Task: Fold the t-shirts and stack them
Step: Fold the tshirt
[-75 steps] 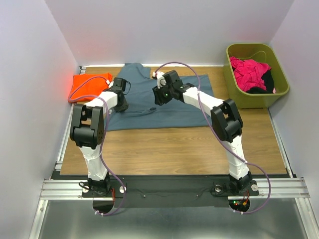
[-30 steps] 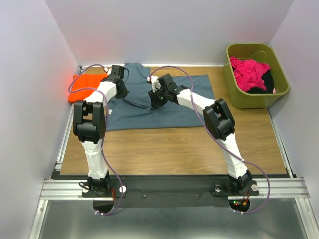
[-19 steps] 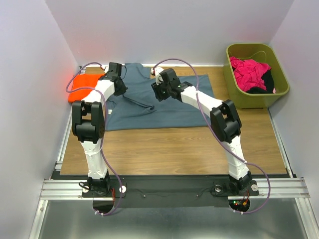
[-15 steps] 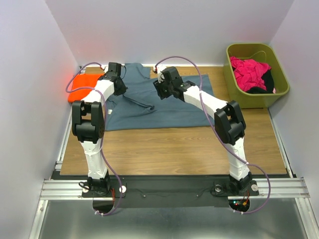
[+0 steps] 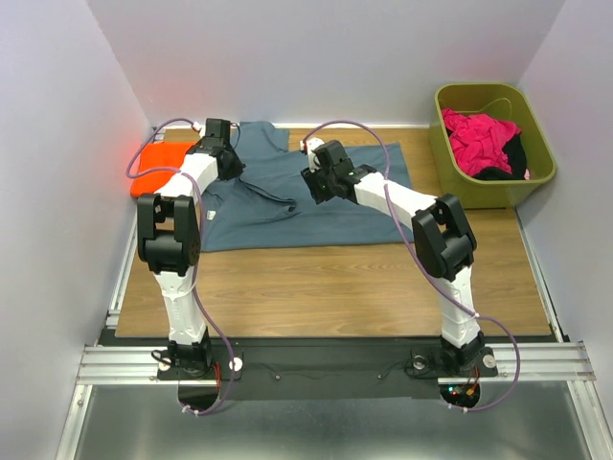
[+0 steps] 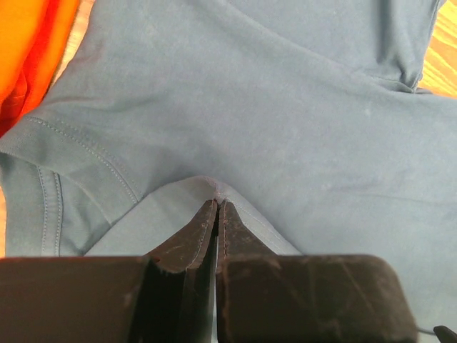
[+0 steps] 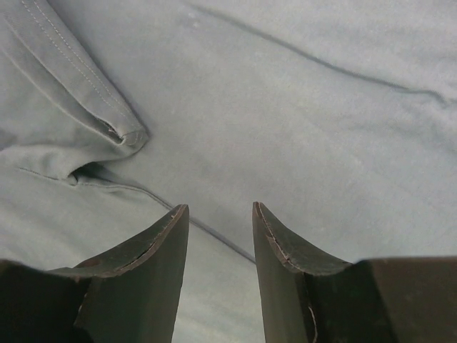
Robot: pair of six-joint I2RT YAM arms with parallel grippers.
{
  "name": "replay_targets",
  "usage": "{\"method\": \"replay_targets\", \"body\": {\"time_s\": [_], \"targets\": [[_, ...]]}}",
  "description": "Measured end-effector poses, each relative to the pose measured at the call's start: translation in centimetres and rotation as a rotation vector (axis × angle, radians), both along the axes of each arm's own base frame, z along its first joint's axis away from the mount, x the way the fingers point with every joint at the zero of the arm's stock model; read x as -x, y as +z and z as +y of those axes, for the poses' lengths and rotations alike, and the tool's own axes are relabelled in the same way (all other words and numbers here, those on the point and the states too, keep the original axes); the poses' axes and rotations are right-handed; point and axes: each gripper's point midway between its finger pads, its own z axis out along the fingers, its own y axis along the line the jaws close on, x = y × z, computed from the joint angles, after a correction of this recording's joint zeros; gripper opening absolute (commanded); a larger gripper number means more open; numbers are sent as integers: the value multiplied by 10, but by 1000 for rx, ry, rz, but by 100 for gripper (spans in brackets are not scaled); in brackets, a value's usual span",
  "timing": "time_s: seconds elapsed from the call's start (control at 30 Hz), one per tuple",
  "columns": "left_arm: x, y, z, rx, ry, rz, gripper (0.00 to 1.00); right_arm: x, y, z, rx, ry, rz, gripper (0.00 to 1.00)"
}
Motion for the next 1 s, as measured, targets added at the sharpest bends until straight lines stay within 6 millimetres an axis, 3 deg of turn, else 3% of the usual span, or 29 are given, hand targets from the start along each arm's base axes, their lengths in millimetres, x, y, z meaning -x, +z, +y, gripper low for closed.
{"method": "replay_targets", "body": {"time_s": [0.2, 0.5, 0.77, 1.0], "targets": [[-5, 3, 1, 12, -2, -20, 13, 1, -3, -1, 2, -1, 4, 46], [-14, 10, 0, 18, -4, -68, 15, 11, -23, -14, 29, -13, 45, 46], [-18, 12, 6, 20, 21, -82, 19, 12, -20, -28, 31, -46, 45, 46], [-23, -5, 19, 8, 56, -65, 24, 19, -16, -49, 35, -89, 53, 46]]}}
